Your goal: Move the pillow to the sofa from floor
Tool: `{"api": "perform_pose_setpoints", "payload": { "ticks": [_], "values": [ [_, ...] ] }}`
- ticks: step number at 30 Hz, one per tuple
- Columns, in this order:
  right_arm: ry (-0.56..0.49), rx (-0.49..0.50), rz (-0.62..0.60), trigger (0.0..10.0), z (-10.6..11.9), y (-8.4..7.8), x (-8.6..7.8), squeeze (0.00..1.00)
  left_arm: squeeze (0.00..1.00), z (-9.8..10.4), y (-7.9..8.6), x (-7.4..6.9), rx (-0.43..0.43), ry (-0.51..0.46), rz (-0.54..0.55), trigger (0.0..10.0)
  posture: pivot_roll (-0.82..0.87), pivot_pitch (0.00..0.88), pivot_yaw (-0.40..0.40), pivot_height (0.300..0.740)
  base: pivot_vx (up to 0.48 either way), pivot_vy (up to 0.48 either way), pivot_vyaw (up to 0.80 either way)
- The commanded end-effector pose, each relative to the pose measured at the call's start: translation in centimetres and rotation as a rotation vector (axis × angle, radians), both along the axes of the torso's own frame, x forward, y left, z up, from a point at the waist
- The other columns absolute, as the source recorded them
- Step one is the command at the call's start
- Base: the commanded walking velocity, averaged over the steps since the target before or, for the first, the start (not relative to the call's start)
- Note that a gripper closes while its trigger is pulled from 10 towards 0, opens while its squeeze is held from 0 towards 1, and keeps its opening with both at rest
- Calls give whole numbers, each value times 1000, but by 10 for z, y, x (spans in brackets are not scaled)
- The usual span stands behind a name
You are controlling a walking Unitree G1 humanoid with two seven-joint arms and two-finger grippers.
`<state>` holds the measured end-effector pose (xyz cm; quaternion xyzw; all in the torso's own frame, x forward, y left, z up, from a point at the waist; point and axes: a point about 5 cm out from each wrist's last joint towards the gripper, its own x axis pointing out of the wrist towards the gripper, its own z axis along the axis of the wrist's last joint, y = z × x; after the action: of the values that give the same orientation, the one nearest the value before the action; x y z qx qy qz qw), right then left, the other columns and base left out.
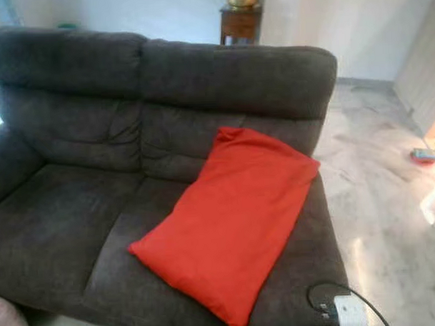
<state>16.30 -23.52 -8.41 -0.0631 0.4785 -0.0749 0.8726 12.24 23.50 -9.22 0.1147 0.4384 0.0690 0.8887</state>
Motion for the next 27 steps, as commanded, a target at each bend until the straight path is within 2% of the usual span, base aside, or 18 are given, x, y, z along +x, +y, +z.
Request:
{"api": "perform_pose_setpoints", "payload": {
  "ticks": [1, 21, 27],
  "values": [
    [28, -6, -14, 10000, -3, -5, -9, 0, 0, 1, -7, 7, -17, -19, -4, 10000, 27, 10, -31, 740, 0, 480, 0],
    [-3, 15, 13, 10000, -1, 1, -4, 0, 0, 1, -11, 10, -20, -32, -11, 10000, 32, 21, -31, 740, 0, 480, 0],
    [-8, 23, 34, 10000, -2, 4, -2, 0, 0, 1, -10, 9, -17, -28, -11, 10000, 34, 21, -31, 740, 0, 480, 800]
  ]
}}
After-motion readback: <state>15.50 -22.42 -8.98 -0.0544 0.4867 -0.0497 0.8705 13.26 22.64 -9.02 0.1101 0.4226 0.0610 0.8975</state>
